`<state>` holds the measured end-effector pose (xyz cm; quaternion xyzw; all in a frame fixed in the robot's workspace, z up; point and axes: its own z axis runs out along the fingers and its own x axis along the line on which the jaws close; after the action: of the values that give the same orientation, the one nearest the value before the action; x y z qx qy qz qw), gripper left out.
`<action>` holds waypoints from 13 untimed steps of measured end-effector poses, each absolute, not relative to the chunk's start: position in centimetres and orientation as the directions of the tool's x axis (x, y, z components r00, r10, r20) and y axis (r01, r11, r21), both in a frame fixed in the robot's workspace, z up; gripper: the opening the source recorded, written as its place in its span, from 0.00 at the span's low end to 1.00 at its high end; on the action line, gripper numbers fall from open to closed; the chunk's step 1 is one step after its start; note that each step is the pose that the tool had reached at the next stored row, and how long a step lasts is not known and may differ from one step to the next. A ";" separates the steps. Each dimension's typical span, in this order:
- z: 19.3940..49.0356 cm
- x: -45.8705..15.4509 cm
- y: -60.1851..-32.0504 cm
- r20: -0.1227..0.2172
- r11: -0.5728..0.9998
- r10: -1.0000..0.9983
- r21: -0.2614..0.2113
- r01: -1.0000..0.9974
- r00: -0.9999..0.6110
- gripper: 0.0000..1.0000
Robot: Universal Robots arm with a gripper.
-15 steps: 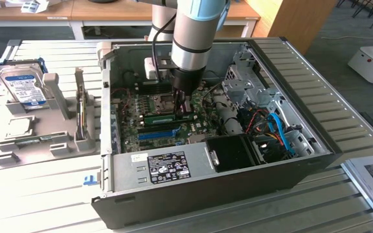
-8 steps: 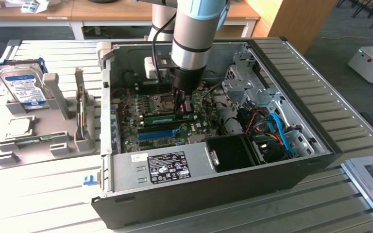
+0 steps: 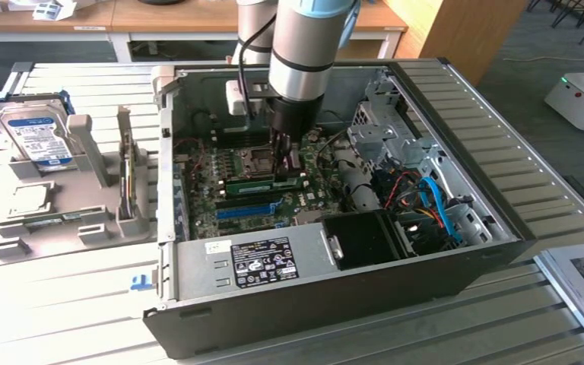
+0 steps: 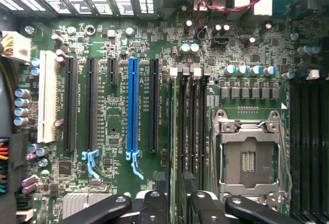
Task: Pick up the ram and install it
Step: 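Insert the ram into the slot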
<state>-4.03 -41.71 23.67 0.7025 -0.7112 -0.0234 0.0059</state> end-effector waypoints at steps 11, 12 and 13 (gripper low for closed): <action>26.1 -4.0 -41.7 -0.023 0.012 -1.000 0.042 -0.999 -0.013 0.25; 26.3 -4.0 -41.7 -0.023 0.012 -1.000 0.042 -0.999 -0.013 0.25; 26.6 -4.0 -41.7 -0.022 0.012 -1.000 0.041 -0.999 -0.013 0.25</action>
<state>-4.02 -41.71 26.57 0.7026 -0.7112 -0.0226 0.0067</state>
